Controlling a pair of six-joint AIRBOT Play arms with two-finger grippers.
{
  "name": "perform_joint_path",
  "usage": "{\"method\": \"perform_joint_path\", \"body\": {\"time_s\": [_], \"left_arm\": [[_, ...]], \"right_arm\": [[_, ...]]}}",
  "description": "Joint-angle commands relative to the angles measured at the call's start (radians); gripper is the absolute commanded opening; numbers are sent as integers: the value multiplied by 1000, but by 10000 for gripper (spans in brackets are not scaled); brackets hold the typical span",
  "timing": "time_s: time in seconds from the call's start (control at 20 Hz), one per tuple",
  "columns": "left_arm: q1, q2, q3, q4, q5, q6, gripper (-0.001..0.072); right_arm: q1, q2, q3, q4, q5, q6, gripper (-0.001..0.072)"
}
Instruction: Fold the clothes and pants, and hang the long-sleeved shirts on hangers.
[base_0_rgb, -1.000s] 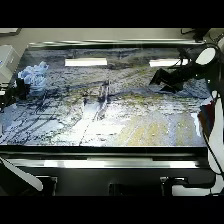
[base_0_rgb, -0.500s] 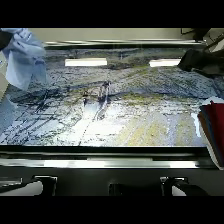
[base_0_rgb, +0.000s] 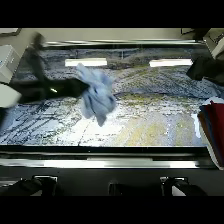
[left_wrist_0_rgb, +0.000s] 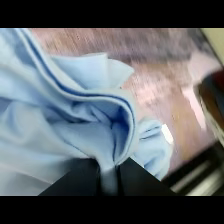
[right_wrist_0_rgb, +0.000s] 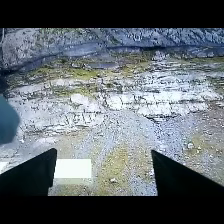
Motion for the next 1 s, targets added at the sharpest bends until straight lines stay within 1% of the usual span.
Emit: {"method": "perform_joint_path", "body": {"time_s": [0.0, 0.05, 0.1, 0.15, 0.2, 0.25, 0.3, 0.35, 0.45, 0.55, 0.65, 0.7, 0.8, 0.85, 0.95], "left_arm": [[-211, -181, -134, 21, -13, -93, 24], [-244, -259, -129, 7, -42, -85, 27], [-269, -335, -115, -35, -78, -44, 97], [-277, -394, -92, -98, -129, -10, 445], [-269, -436, -53, -166, -197, -3, 703], [-243, -449, -8, -212, -263, 50, 714], [-207, -438, 39, -216, -307, 88, 714], [-150, -417, 98, -186, -344, 112, 714], [4, -372, 220, -87, -435, 111, 714], [174, -344, 298, -11, -533, 116, 714], [337, -342, 282, 96, -599, 105, 712], [408, -348, 234, 117, -617, 93, 712], [503, -358, 74, 64, -590, 85, 712], [525, -359, -16, 18, -545, 93, 712], [528, -360, -183, -115, -414, 143, 712]], "right_arm": [[1, -42, -1, -4, 77, -1, 676], [1, -62, -1, -4, 83, -1, 676], [1, -84, -1, -3, 83, -1, 675], [1, -109, -1, -3, 84, 0, 675], [1, -136, -1, -1, 84, 0, 675], [1, -167, -2, 4, 84, 0, 675], [1, -199, -8, 22, 84, -1, 676], [1, -225, -31, 39, 80, -11, 676], [1, -280, -105, 70, 79, -27, 691], [1, -325, -210, 83, 22, -45, 704], [1, -367, -314, 93, -61, -43, 705], [1, -388, -353, 122, -81, -41, 704], [1, -426, -409, 223, -124, -47, 704], [1, -441, -430, 290, -145, -75, 704], [1, -460, -445, 402, -171, -135, 705]]}}
